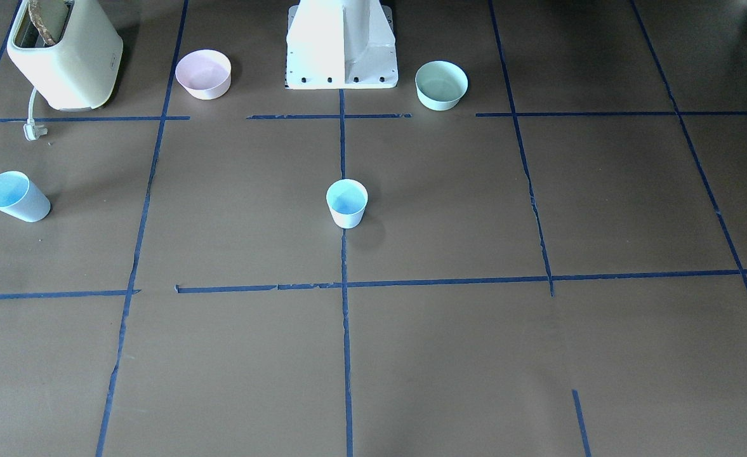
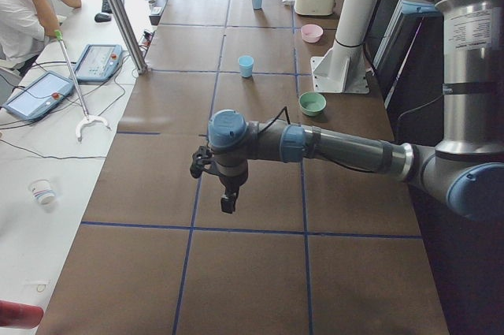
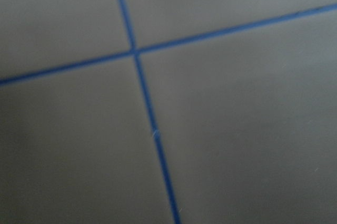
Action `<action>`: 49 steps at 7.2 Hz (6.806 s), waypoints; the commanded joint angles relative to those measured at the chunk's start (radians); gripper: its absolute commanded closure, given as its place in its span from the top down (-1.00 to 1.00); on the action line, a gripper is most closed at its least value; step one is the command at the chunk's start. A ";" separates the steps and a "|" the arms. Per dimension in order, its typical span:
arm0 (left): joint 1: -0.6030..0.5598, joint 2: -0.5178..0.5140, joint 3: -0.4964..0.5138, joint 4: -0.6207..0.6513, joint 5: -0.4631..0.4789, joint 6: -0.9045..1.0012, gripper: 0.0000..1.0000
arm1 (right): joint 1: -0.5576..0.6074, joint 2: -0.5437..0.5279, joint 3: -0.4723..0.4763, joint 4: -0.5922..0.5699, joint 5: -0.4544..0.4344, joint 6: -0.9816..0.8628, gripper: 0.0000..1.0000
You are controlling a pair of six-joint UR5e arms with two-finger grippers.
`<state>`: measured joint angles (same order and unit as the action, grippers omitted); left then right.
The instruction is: Stack blue cups with both arms
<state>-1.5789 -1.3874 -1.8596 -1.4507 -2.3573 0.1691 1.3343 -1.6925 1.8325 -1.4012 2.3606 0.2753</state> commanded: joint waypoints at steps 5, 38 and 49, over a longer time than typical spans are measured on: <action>-0.010 0.005 0.003 -0.004 -0.034 0.001 1.00 | -0.225 -0.093 -0.060 0.350 -0.136 0.295 1.00; -0.006 -0.012 0.011 0.009 -0.020 -0.007 1.00 | -0.402 0.635 -0.013 -0.335 -0.165 0.527 1.00; -0.007 0.001 0.019 -0.003 -0.028 -0.037 1.00 | 0.203 -0.065 -0.019 -0.335 0.008 -0.541 1.00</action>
<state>-1.5857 -1.3902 -1.8410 -1.4531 -2.3830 0.1267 1.5349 -1.7586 1.8157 -1.7363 2.3682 -0.2650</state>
